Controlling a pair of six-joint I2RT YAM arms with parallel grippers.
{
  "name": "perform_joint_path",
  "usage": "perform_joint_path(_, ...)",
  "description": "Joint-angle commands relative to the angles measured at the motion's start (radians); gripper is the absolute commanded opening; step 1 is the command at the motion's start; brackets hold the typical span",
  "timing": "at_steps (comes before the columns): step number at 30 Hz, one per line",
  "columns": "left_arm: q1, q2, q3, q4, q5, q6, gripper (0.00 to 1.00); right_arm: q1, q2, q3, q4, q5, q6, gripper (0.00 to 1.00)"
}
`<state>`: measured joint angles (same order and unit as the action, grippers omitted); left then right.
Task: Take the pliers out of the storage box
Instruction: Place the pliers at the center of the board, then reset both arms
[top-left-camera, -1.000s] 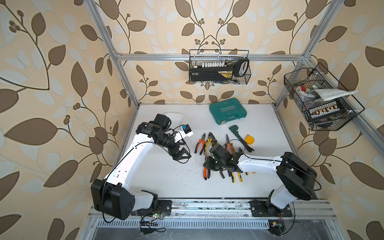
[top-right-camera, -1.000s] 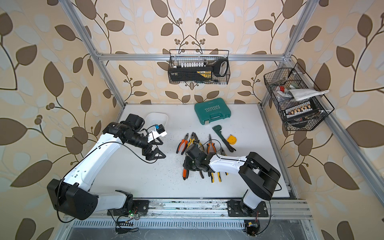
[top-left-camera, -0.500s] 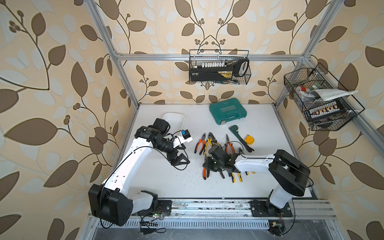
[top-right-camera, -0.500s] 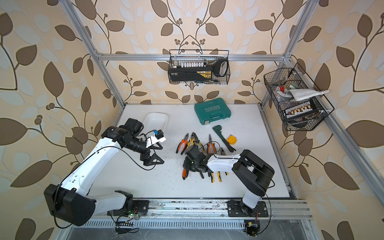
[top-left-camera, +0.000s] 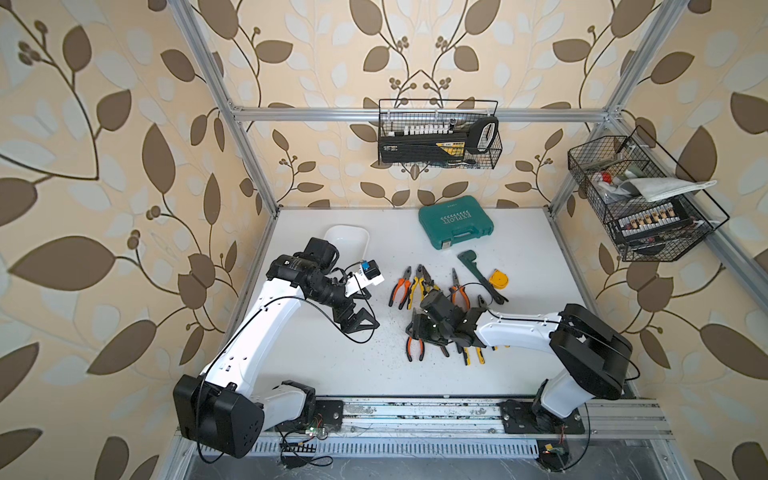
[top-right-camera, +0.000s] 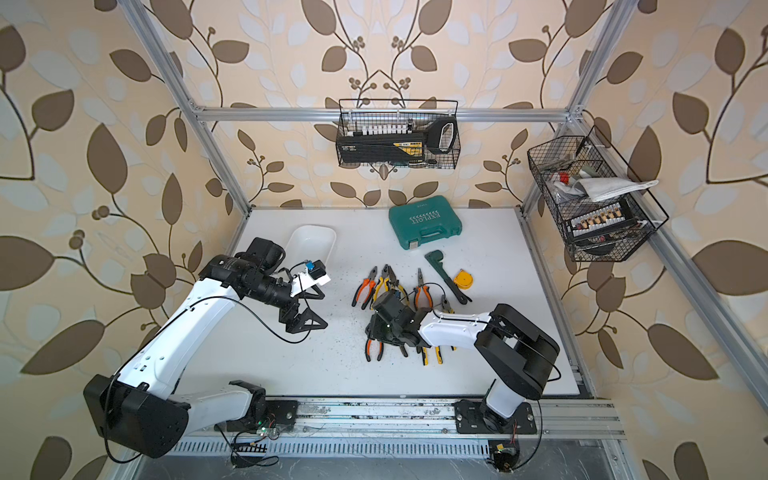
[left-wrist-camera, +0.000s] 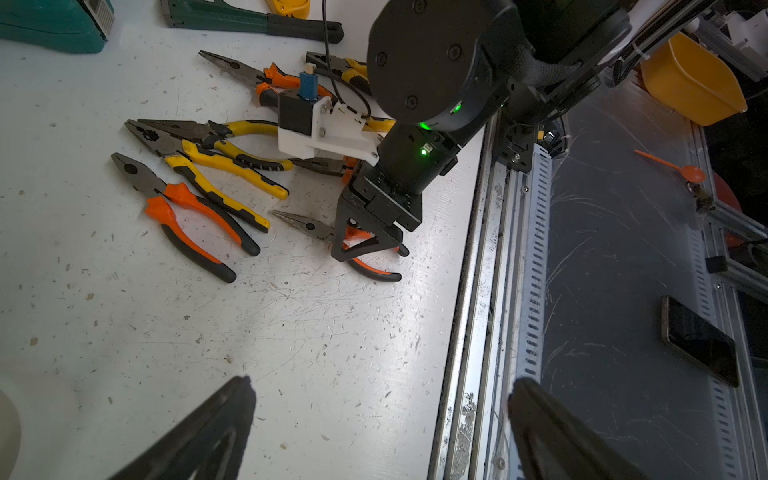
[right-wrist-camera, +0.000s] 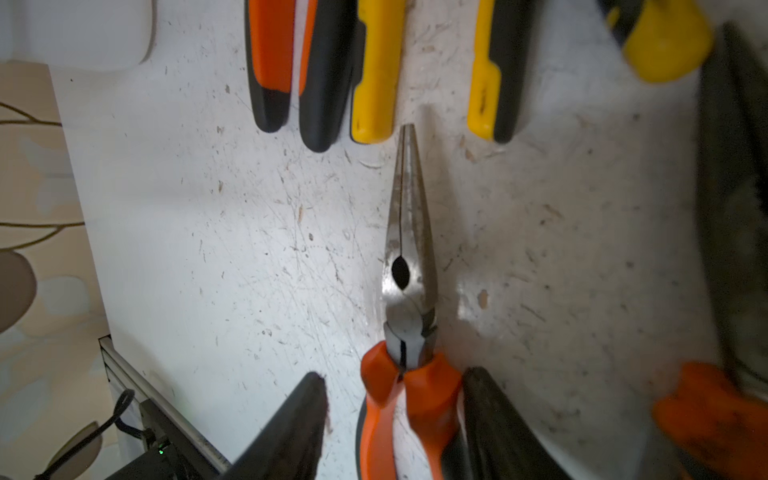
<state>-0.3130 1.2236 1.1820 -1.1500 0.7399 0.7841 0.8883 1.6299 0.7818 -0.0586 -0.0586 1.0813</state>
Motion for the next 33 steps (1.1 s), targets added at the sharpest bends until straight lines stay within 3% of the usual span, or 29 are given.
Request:
perform_joint_path(1, 0.012, -0.024, -0.007, 0.002, 0.032, -0.001, 0.99, 0.014, -0.019, -0.022, -0.047, 0.012, 0.018, 0.53)
perform_joint_path(8, 0.012, -0.027, -0.015, 0.046, 0.021, -0.037, 0.99, 0.023, -0.045, 0.014, -0.133, 0.059, -0.037, 0.61)
perform_joint_path(16, 0.032, -0.021, -0.038, 0.306, -0.146, -0.3, 0.99, 0.012, -0.247, 0.045, -0.28, 0.254, -0.23, 0.99)
perform_joint_path(21, 0.086, -0.013, -0.049, 0.495, -0.357, -0.486, 0.99, -0.073, -0.401, 0.052, -0.349, 0.319, -0.372, 0.99)
perform_joint_path(26, 0.162, -0.007, -0.07, 0.643, -0.566, -0.615, 0.99, -0.168, -0.555, 0.046, -0.373, 0.487, -0.542, 1.0)
perform_joint_path(29, 0.215, -0.004, -0.09, 0.698, -0.694, -0.71, 0.99, -0.23, -0.648, -0.027, -0.26, 0.58, -0.687, 0.99)
perform_joint_path(31, 0.264, -0.006, -0.118, 0.723, -0.761, -0.793, 0.99, -0.299, -0.71, -0.112, -0.125, 0.578, -0.788, 0.99)
perform_joint_path(33, 0.303, -0.008, -0.151, 0.754, -0.75, -0.8, 0.99, -0.397, -0.743, -0.181, -0.009, 0.52, -0.852, 0.99)
